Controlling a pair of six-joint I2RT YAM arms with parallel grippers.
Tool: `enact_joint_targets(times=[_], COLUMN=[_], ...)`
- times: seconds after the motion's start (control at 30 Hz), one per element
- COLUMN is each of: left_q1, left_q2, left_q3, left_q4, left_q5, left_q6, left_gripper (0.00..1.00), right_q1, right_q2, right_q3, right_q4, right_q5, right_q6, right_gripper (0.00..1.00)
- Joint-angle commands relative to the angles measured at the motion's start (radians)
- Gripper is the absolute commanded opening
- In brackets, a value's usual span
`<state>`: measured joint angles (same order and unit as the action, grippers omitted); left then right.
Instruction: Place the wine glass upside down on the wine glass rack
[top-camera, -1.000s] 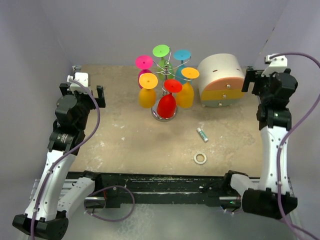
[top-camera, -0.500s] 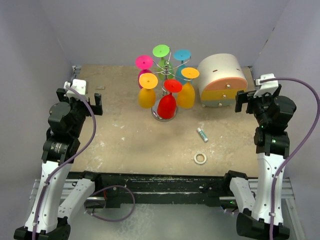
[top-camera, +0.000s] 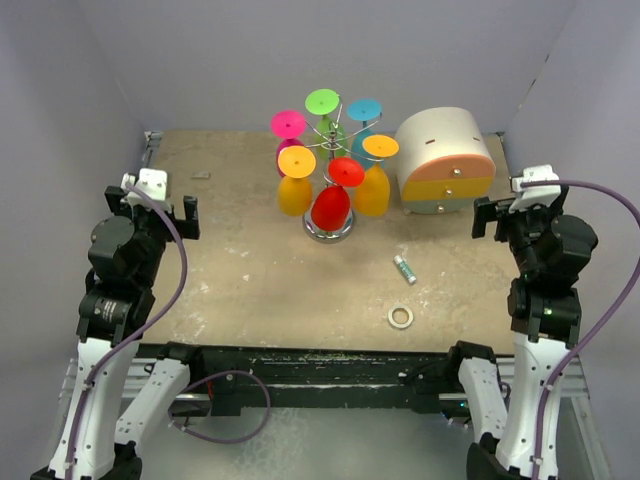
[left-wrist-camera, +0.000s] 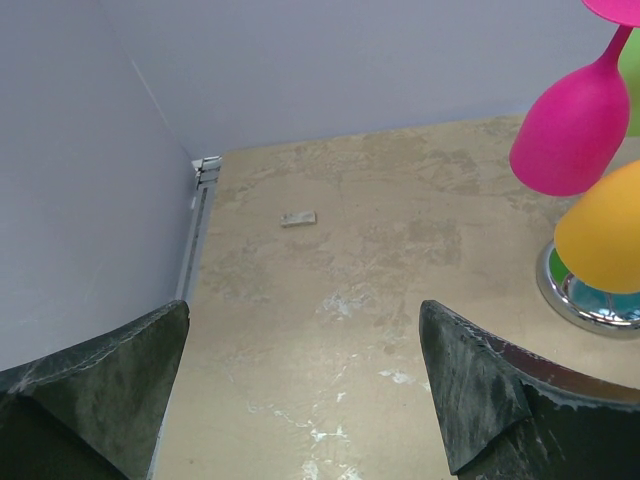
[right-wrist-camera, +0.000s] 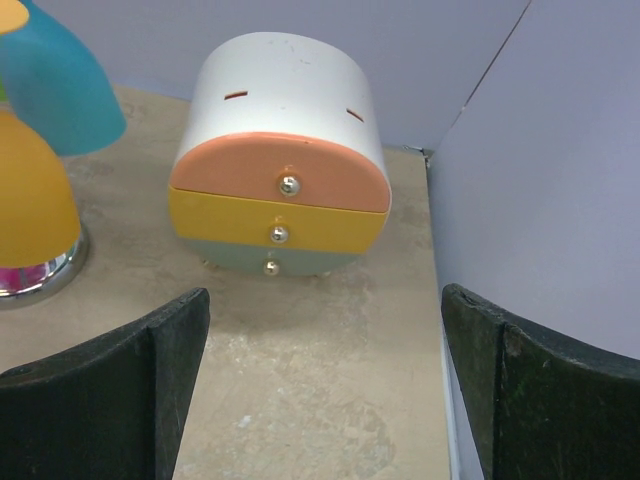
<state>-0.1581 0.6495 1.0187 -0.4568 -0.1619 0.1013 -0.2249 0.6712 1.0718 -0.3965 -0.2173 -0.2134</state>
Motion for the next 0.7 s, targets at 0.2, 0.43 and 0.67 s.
enact_joint_targets(times=[0.2,0.43,0.67], left_q1=[0.008,0.012,0.015], left_q2=[0.057,0.050,0.055], left_q3=[0.013,0.029,0.042], left_q4=[0.060,0.023,0.017], left_q5=[-0.010,-0.028,-0.081], left_q6=[-0.006,-0.035,-0.049], left_gripper=[0.99,0.99,0.99], right_q1=[-0.004,-0.007,-0.011], right_q2=[0.008,0.018,0.021], right_q3=[0.006,-0.001,0.008], right_q4=[0.036,0.020,0.002], right_q5=[0.016,0.019,0.015], right_q6=[0.008,0.001,-0.003], right_gripper=[1.00,1.00,1.00])
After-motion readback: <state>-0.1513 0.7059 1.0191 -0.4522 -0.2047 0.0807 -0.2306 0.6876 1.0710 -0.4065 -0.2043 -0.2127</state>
